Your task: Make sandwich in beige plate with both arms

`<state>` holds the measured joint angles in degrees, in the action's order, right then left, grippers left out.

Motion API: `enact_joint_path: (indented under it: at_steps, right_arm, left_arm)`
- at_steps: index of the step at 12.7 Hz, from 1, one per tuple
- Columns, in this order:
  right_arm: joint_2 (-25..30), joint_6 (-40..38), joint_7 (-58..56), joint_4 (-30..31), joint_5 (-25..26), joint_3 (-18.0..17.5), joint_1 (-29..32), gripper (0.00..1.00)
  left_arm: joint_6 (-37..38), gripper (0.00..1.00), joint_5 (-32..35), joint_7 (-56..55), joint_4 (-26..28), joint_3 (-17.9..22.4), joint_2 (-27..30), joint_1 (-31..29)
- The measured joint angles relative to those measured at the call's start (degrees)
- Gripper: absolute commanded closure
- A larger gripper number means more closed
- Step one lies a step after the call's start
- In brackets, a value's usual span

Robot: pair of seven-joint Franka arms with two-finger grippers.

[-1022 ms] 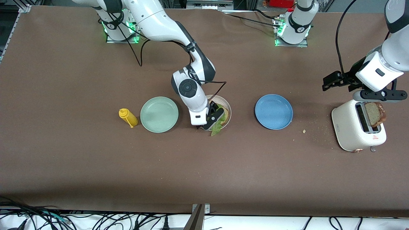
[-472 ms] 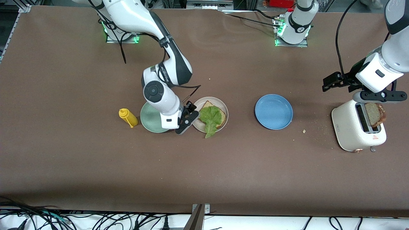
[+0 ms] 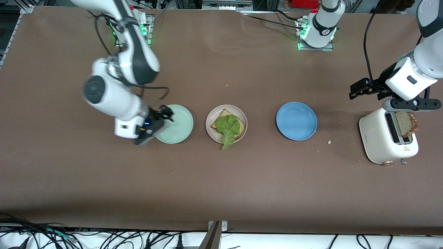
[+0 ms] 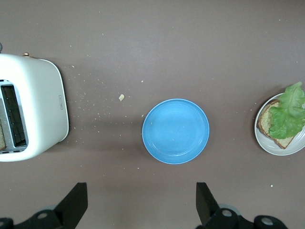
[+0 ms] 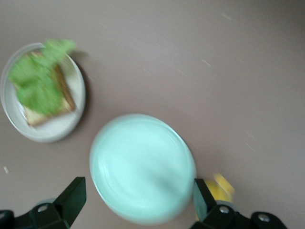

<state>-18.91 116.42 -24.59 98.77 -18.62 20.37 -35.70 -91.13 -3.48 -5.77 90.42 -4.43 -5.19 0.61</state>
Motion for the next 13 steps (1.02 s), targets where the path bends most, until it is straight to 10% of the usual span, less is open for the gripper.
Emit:
enact_joint_path:
  at_steps: [5, 13]
  right_arm:
    - [11.76, -10.22, 9.05, 2.31, 7.26, -0.32, 5.80, 0.00]
    - [18.28, -18.74, 21.96, -2.32, 17.87, -14.73, 21.97, 0.00]
  left_arm:
    - [-0.39, 0.00, 0.00, 0.00, -0.05, -0.01, -0.15, 0.01]
    - [-1.06, 0.00, 0.00, -0.01, -1.06, -0.30, -0.68, 0.30]
